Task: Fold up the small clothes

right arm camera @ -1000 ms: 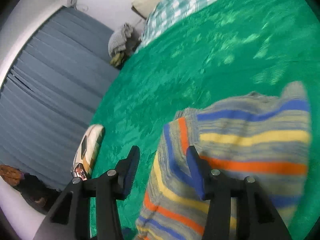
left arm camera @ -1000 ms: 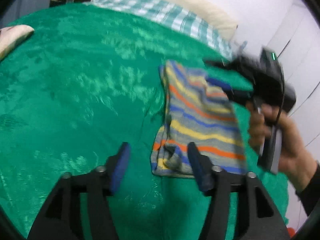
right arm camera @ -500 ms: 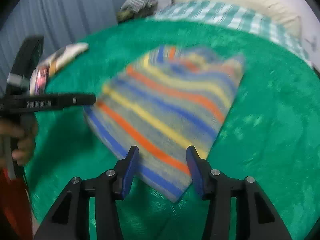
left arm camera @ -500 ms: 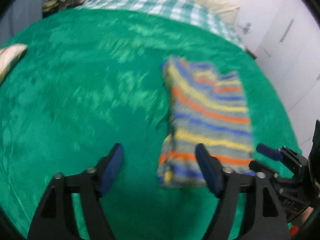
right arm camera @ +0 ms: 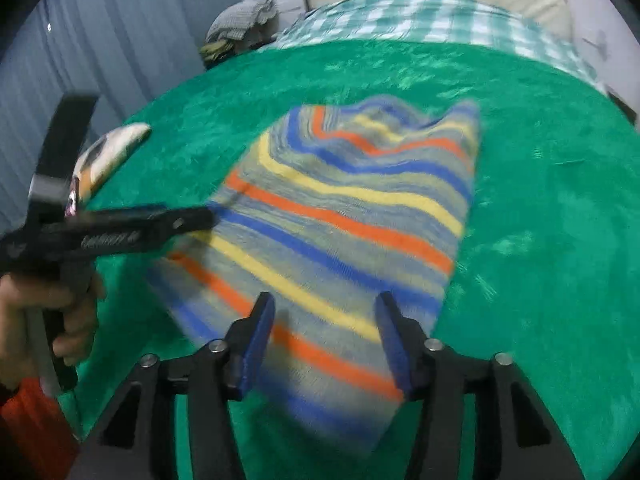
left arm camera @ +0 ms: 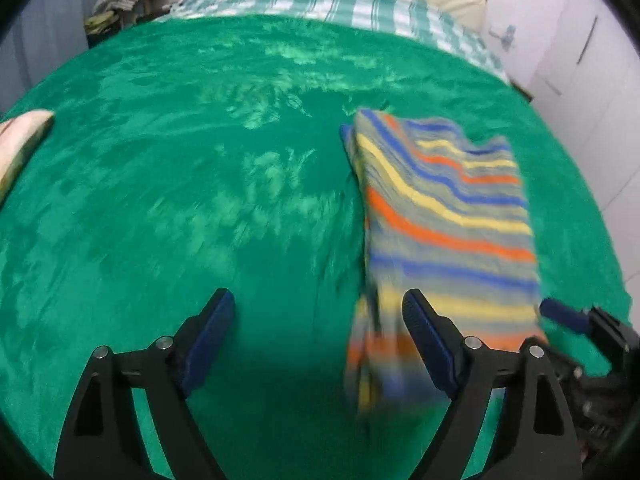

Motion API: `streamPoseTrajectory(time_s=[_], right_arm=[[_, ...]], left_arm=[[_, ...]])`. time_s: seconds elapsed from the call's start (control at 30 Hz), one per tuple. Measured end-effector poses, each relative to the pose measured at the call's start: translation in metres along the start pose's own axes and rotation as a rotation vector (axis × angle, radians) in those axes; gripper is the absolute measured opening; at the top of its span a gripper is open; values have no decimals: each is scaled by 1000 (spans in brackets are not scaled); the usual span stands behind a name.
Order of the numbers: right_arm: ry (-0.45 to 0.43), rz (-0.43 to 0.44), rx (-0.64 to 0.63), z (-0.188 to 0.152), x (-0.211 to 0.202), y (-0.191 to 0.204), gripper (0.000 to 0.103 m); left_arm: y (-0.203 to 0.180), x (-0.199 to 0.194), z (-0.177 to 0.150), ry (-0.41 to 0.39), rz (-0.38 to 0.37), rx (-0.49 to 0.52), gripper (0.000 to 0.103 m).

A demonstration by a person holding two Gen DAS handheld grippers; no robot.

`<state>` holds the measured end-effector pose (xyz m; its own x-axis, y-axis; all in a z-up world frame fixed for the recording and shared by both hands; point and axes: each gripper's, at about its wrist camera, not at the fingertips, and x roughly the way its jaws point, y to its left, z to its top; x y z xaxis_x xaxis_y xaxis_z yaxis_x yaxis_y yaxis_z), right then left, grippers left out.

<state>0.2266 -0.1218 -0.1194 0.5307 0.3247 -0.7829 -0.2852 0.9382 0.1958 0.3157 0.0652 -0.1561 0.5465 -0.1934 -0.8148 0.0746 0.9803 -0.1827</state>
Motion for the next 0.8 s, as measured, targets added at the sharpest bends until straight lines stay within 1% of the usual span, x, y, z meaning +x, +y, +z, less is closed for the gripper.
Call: streamPoseTrajectory(time_s=[0.07,0.13,0.17,0.2,0.23,0.27,0.3,0.33,0.37,0.4,0.43,0.47,0.6,0.8], right_arm=[[-1,-20,3,-13,-22,8,72],[31,-71,-2,-40,-41,18,72],[49,-93,3,-53,-48,20,72],[66,-129,24,-74,-57,26,73],[72,-154,48,-88,-62,26,74],[82,-188,83,-106,-67,28,81],[99,-216,110,-121,-68,26,90],[122,-247,129,-136,-62,26,94],[115,-270,122,-145,-58,27,98],[88,-301,89,-151,-57,31,102],[71,-334,48,-155,-54,36,102],[69,-347,37,-156,-53,38,103],[83,-331,54,-157,-51,32,103],[66,-342,42,-156,-45,38,103]], left_arm=[[-1,-18,-27,8,-37,4,91],[-8,-34,-67,28,-70,16,93],[-12,-37,-79,31,-75,17,93],[-19,-39,-97,33,-81,26,95],[-25,-36,-110,42,-80,48,98],[-31,-31,-119,55,-62,84,98],[-37,-27,-128,51,-20,127,98],[-47,-22,-135,21,39,195,101],[-52,-20,-137,9,54,219,103],[-55,-17,-140,4,69,237,103],[-57,-13,-141,-1,85,247,103],[-57,-11,-141,-8,85,248,103],[-55,-10,-144,-26,80,248,102],[-57,-18,-155,-32,93,254,102]])
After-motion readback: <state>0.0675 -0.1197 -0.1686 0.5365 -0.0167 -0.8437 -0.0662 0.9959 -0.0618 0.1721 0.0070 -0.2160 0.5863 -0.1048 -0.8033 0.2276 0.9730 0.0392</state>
